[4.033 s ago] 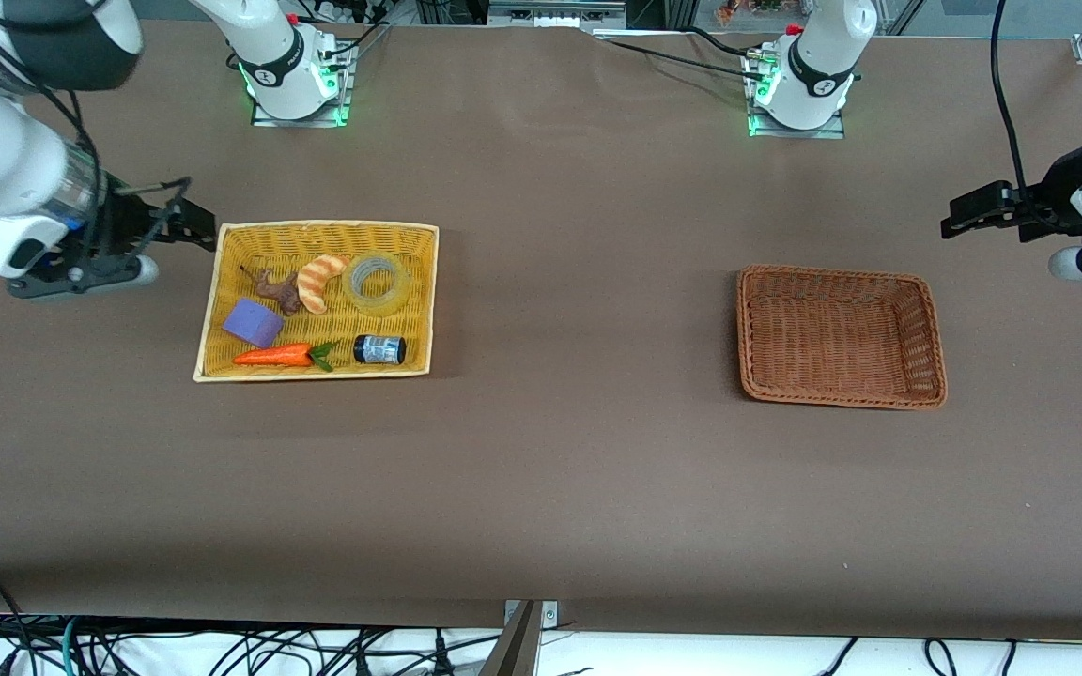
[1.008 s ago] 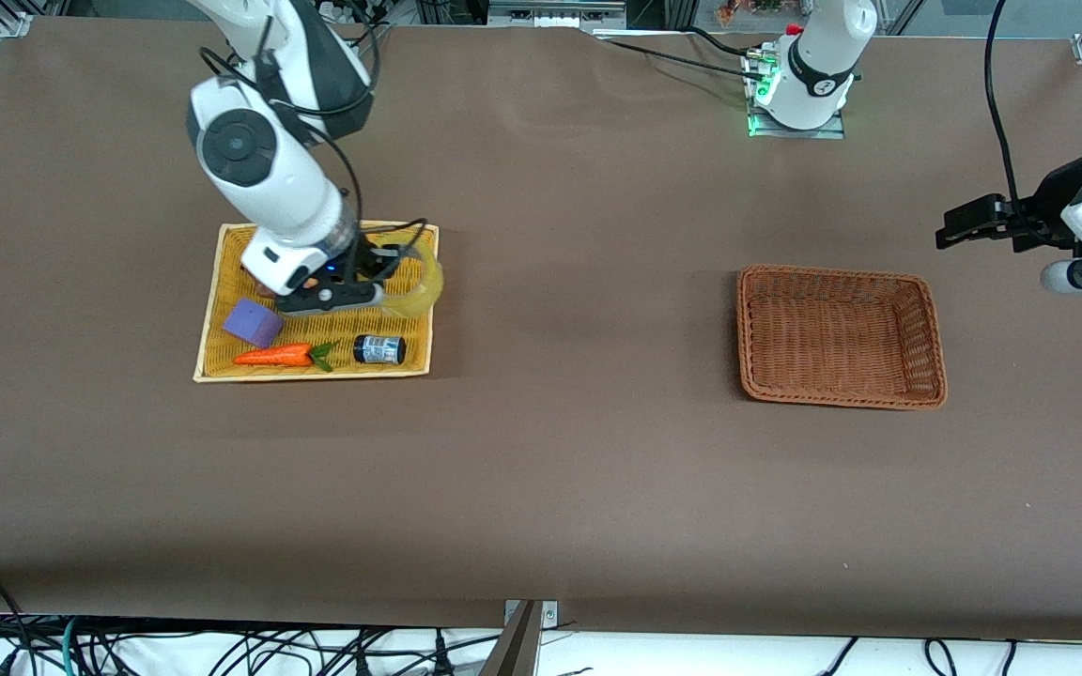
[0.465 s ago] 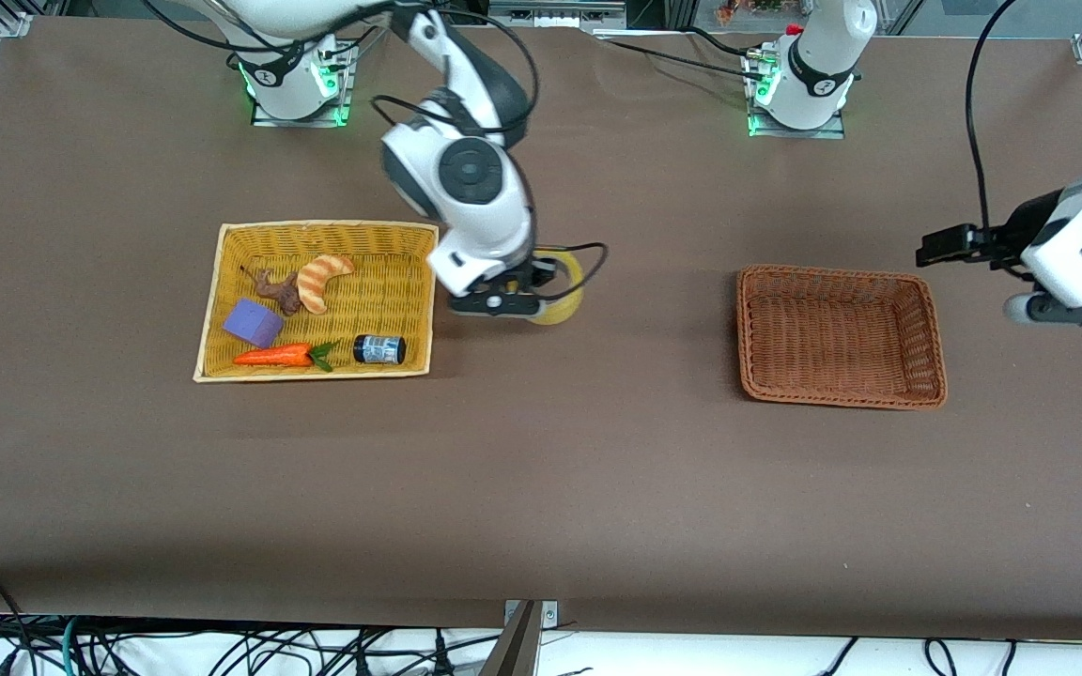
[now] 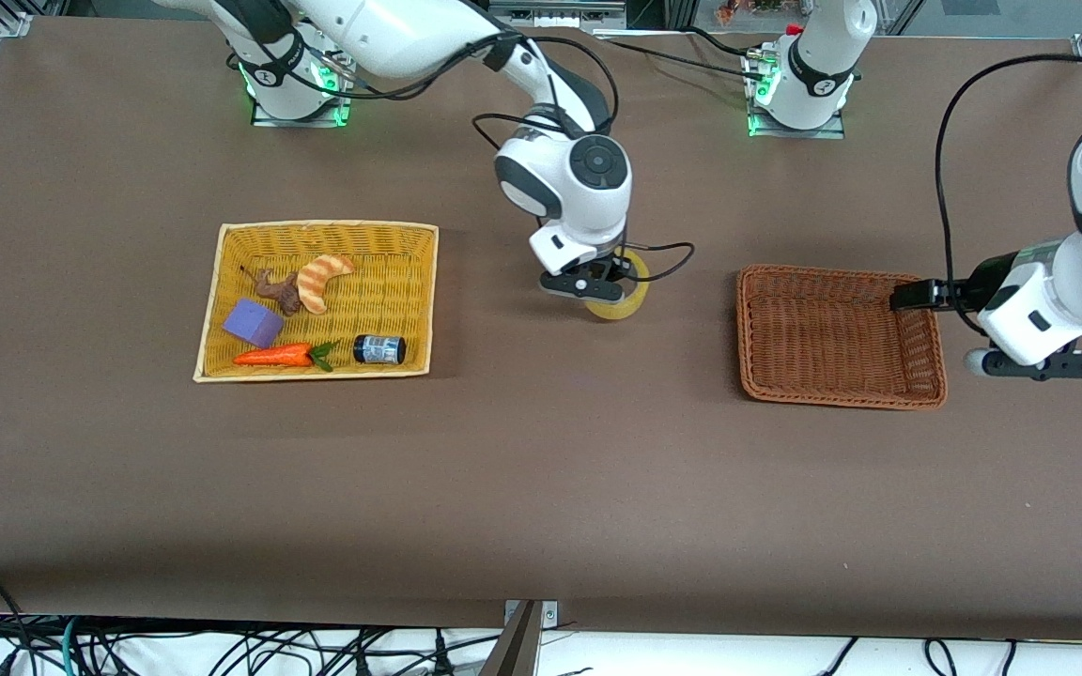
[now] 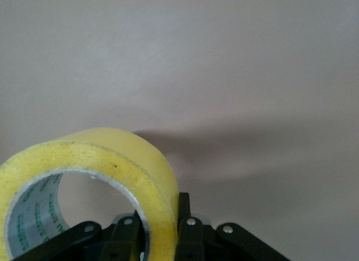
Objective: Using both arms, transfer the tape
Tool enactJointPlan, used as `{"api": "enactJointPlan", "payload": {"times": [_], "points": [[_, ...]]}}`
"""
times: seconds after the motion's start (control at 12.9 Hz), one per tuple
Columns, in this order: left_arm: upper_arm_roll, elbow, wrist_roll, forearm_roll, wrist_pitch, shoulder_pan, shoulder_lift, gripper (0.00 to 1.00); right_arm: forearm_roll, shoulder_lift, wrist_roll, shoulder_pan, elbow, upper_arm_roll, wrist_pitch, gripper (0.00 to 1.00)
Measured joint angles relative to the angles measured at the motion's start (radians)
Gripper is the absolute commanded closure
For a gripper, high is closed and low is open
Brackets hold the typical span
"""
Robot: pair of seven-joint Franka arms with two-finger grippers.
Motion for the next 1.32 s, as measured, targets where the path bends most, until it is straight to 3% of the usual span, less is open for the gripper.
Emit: {"api": "enactJointPlan", "payload": {"times": [0.31, 0.39, 0.47, 0.62, 0.85, 1.09, 1.32], "points": [[-0.003, -0.005, 0.000, 0.000, 0.077, -0.001, 0.084, 0.00, -0.001, 0.080, 0.072, 0.085, 0.040, -0.064, 0.072, 1.00], [-0.004, -0.005, 0.000, 0.000, 0.090, -0.003, 0.099, 0.00, -0.001, 0.085, 0.074, 0.087, 0.043, -0.068, 0.075, 0.89], [-0.004, -0.005, 0.000, 0.000, 0.103, -0.008, 0.110, 0.00, -0.001, 0.085, 0.074, 0.087, 0.045, -0.071, 0.076, 0.65], [-0.004, -0.019, 0.000, 0.000, 0.140, -0.015, 0.124, 0.00, -0.001, 0.085, 0.074, 0.085, 0.050, -0.077, 0.079, 0.43], [-0.020, -0.095, -0.001, 0.000, 0.236, -0.017, 0.127, 0.00, -0.001, 0.084, 0.074, 0.080, 0.065, -0.079, 0.077, 0.31], [-0.117, -0.164, -0.096, 0.007, 0.313, 0.002, 0.127, 0.00, -0.001, 0.071, 0.066, 0.066, 0.082, -0.082, 0.028, 0.05], [-0.245, -0.212, -0.272, 0.103, 0.371, 0.010, 0.127, 0.00, 0.034, -0.004, -0.083, -0.019, 0.107, -0.086, -0.085, 0.01]]}}
